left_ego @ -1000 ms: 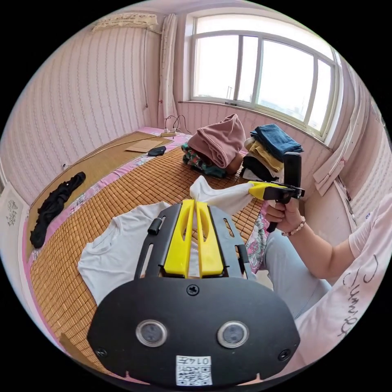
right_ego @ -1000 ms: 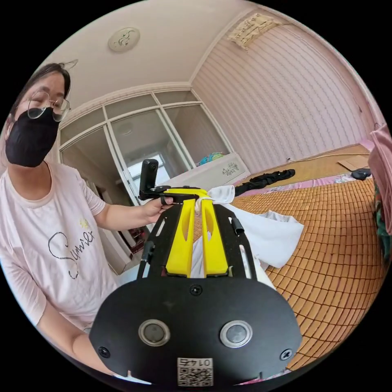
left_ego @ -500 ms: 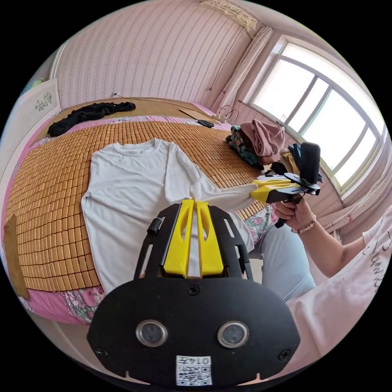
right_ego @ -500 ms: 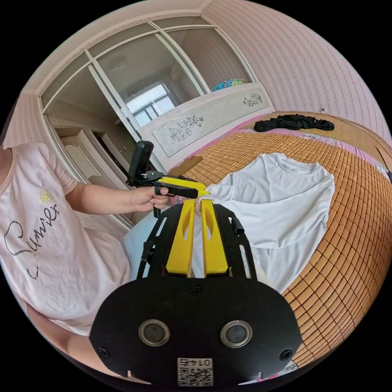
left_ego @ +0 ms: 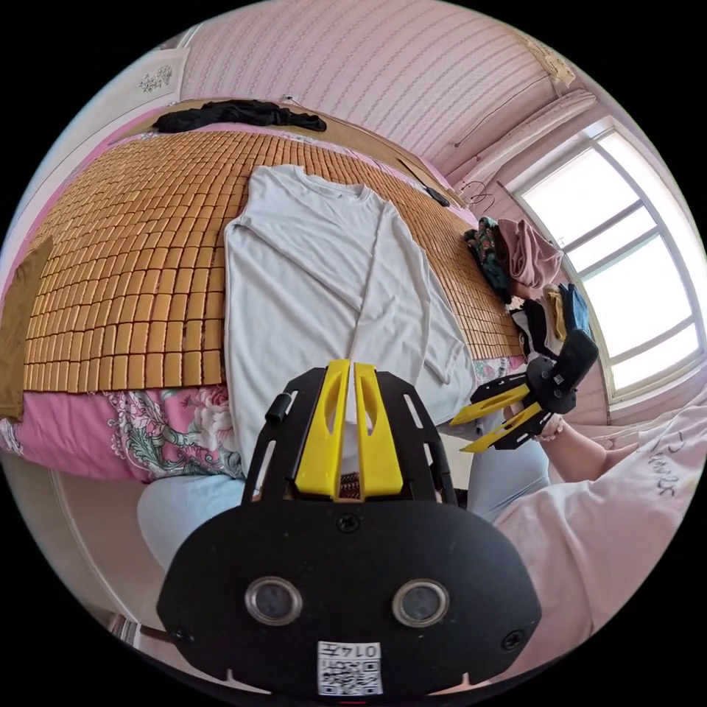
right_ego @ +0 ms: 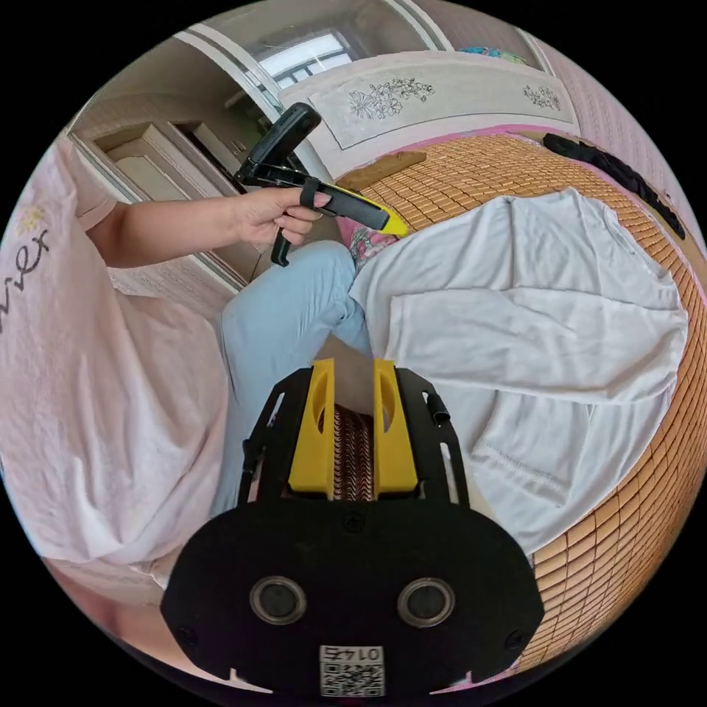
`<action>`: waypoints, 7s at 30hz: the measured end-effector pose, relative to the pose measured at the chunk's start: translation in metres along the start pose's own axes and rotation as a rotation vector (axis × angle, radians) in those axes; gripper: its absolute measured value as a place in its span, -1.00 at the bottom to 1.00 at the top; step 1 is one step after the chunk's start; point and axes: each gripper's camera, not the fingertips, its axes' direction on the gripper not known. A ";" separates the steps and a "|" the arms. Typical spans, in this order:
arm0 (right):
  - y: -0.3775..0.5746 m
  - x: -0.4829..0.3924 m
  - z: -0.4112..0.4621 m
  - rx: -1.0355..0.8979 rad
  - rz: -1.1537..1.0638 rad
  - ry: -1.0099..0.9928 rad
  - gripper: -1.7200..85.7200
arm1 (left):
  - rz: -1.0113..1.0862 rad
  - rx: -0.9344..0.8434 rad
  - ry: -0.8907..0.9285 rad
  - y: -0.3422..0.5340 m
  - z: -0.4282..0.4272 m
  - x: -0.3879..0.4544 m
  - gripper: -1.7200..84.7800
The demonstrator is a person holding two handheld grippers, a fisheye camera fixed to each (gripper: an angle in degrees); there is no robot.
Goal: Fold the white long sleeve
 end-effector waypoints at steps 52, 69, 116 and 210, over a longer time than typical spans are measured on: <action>0.077 0.596 -0.073 0.094 0.462 0.443 -0.74 | 0.461 -0.025 0.092 -0.466 0.153 0.058 -0.81; 0.048 0.600 -0.071 -0.193 0.377 0.389 -0.78 | 0.215 0.144 -0.087 -0.298 -0.029 -0.147 -0.85; -0.111 0.608 -0.263 0.238 0.631 0.623 -0.97 | 0.045 0.275 -0.155 -0.500 -0.152 -0.028 -0.98; 0.187 0.481 -0.223 0.356 0.977 0.342 -0.91 | -0.071 0.076 -0.170 -0.333 -0.198 0.013 -0.85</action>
